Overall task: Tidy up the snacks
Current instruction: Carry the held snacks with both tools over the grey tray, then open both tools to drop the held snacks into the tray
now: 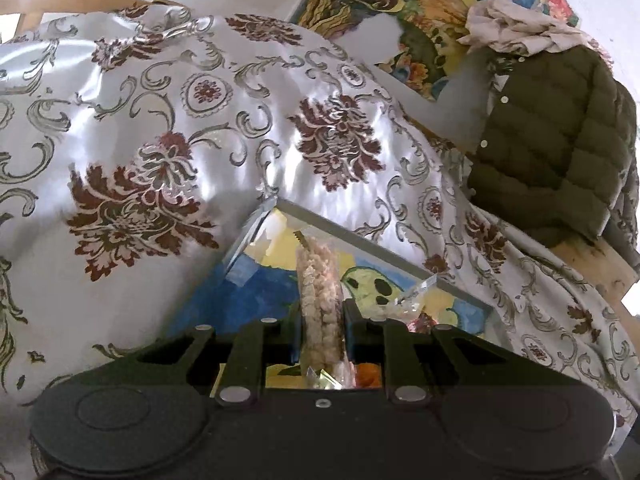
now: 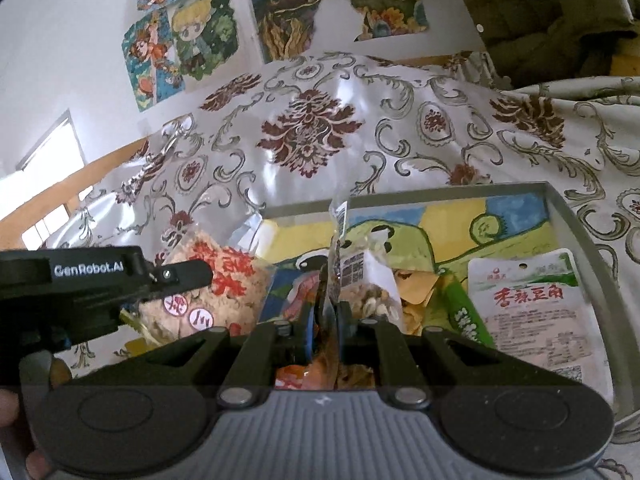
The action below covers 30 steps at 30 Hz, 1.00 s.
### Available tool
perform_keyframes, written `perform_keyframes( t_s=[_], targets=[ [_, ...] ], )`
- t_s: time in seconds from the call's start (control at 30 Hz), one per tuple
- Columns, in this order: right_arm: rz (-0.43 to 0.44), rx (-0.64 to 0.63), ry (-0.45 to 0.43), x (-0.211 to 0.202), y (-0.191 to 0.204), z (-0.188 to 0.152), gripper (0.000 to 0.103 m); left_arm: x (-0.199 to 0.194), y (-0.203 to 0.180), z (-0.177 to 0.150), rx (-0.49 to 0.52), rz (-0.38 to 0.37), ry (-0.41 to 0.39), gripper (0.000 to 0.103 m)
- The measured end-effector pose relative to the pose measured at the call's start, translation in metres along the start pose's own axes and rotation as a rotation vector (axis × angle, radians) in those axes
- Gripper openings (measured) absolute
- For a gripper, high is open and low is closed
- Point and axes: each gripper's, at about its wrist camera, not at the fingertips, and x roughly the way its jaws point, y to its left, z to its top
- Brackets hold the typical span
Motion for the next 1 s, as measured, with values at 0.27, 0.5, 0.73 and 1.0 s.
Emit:
perform_keyframes(
  t_s=[0.27, 0.5, 0.73, 1.0],
  targets=[
    [-0.052, -0.059, 0.016, 0.000, 0.006, -0.001, 0.018, 0.004, 0.001, -0.002, 0.042, 0.080, 0.027, 0.029],
    [-0.082, -0.105, -0.004, -0.005, 0.014, -0.001, 0.043, 0.002, -0.002, -0.005, 0.072, 0.138, 0.029, 0.056],
    [-0.099, -0.067, -0.017, -0.015, 0.004, 0.004, 0.057, -0.011, -0.009, -0.005, 0.115, 0.152, -0.009, 0.082],
    [-0.122, -0.009, -0.067, -0.048, -0.007, 0.014, 0.080, -0.052, -0.022, -0.004, 0.163, 0.187, -0.088, 0.100]
  ],
)
